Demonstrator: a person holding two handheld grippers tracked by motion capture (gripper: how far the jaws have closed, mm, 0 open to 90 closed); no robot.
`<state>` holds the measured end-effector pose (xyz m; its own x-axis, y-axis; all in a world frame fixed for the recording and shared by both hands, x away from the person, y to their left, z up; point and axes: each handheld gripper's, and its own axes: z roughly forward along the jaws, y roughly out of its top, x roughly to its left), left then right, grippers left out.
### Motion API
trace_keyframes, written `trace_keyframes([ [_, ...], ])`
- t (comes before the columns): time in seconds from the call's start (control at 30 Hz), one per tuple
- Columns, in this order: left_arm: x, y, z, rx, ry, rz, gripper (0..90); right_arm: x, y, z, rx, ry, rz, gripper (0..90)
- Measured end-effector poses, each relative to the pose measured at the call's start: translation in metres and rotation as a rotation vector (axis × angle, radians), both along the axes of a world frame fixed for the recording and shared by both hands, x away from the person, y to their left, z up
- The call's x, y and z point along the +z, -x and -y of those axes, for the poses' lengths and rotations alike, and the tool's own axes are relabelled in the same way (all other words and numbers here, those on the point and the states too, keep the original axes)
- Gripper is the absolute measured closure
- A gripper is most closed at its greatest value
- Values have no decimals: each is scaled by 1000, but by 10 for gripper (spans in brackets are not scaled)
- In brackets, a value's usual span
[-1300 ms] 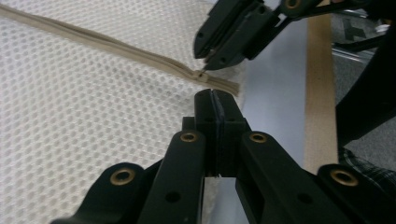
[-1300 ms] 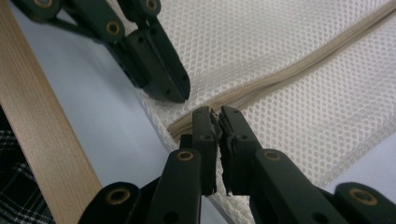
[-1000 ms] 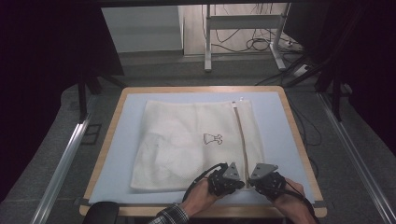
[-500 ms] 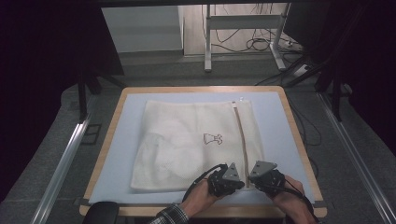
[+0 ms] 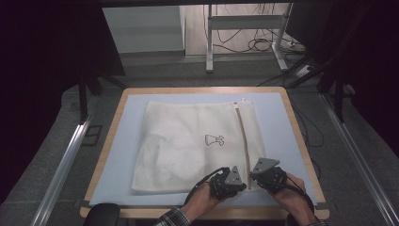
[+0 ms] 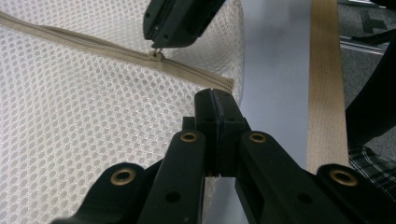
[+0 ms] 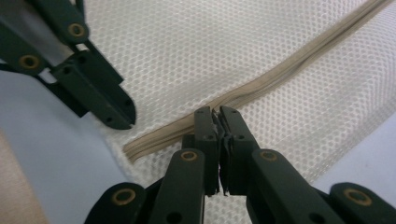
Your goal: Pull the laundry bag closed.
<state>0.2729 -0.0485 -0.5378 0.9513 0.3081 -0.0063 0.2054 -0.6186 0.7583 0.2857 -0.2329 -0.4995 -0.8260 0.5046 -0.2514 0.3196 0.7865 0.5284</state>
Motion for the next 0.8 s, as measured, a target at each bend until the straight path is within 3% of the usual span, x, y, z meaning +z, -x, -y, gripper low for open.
trace_keyframes([
  [0.27,0,-1,0,3,2,-12,900,-1,-7,1,-1,-3,-2,859],
  [0.43,0,-4,-1,-1,12,-45,900,-1,-10,1,-6,-2,5,860],
  [0.8,0,-3,-1,0,9,-33,900,-2,-19,1,-14,3,16,860],
])
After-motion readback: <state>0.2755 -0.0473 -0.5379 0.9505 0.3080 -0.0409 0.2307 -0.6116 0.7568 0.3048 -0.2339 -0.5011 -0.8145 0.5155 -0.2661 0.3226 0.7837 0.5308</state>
